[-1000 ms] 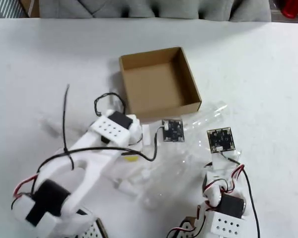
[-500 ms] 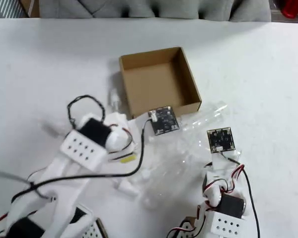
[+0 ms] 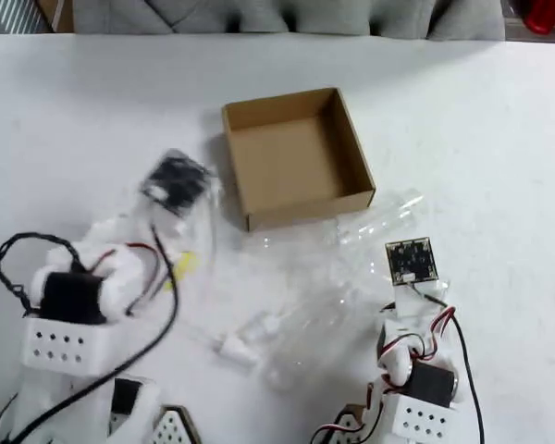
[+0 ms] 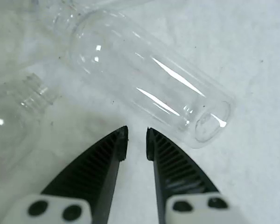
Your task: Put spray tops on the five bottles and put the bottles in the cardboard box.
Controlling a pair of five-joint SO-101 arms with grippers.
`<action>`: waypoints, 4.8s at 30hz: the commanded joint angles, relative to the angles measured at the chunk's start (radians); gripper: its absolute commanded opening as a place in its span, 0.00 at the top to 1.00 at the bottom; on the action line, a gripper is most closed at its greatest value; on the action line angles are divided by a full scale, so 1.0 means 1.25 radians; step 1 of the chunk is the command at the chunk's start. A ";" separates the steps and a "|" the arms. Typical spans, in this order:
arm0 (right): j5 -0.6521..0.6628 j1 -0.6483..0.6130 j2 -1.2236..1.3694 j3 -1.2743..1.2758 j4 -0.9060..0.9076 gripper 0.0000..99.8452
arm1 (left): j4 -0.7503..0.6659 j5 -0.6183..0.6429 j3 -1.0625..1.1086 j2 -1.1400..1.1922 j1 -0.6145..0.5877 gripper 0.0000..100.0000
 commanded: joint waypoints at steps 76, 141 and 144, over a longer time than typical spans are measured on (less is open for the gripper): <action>-0.069 -1.092 0.866 -0.347 -0.390 0.79 | -0.374 0.255 0.239 -0.021 -0.458 0.96; 0.968 0.312 1.179 -0.822 0.044 0.97 | -0.371 0.223 0.255 -0.021 -0.484 0.95; 0.972 0.334 1.218 -0.857 0.013 0.88 | -0.371 0.223 0.255 -0.021 -0.483 0.95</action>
